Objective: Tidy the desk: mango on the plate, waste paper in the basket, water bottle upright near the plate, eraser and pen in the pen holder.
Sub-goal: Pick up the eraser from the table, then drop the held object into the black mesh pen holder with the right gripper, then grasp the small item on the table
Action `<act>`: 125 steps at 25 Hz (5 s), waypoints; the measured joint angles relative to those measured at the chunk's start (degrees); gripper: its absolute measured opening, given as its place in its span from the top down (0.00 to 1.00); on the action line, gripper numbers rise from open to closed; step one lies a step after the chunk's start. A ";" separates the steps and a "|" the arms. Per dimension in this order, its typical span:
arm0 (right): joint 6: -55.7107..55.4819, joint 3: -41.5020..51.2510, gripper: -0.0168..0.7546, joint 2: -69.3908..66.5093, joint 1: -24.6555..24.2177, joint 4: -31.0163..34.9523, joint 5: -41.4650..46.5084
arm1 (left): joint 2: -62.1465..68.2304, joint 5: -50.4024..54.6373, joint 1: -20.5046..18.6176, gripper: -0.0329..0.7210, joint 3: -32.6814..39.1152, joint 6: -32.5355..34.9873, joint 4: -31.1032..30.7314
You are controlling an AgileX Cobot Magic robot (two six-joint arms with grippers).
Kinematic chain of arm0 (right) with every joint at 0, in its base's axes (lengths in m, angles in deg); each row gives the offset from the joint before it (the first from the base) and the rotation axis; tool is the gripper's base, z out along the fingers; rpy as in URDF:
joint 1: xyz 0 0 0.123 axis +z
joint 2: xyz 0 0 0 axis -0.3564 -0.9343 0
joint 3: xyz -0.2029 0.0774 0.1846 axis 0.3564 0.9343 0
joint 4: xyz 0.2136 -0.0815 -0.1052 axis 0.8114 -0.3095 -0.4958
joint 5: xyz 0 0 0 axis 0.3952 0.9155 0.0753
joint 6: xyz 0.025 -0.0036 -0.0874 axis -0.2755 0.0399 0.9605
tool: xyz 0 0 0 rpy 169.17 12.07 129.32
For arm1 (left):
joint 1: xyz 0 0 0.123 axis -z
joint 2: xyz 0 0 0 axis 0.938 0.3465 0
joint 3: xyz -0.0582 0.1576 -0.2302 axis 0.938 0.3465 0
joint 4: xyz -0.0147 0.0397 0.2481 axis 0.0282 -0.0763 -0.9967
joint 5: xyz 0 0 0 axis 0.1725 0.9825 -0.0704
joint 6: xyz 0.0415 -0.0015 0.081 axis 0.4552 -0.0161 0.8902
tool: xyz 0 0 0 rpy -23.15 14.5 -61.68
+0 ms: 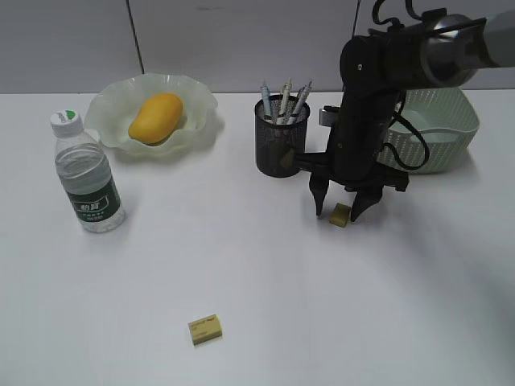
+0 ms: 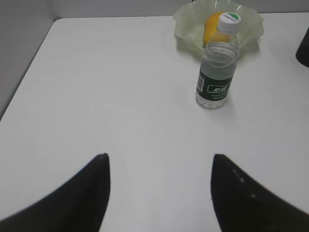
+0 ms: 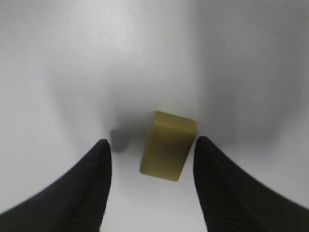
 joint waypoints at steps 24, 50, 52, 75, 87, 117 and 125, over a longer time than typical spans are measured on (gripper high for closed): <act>0.00 0.00 0.42 -1.16 0.00 -0.51 0.18 | 0.00 0.00 0.00 0.30 0.00 0.00 0.00; 11.74 -19.09 0.69 -1.25 0.00 -1.64 15.96 | 0.00 0.00 0.00 0.30 0.00 0.00 0.00; 12.46 -20.86 0.70 -0.60 0.00 -2.91 16.13 | 0.00 0.00 0.00 0.30 0.00 0.00 0.00; 21.06 -35.31 0.70 -4.74 0.00 3.69 5.48 | 0.00 0.00 0.00 0.30 0.00 0.00 0.00; 21.11 -35.31 0.48 -6.78 0.00 4.01 5.13 | 0.00 0.00 0.00 0.30 0.00 0.00 0.00; 27.39 -47.72 0.28 0.14 -7.56 -0.09 16.37 | 0.00 0.00 0.00 0.30 0.00 0.00 0.00; 29.66 -47.72 0.28 2.72 -16.18 -0.99 16.37 | 0.00 0.00 0.00 0.30 0.00 0.00 0.00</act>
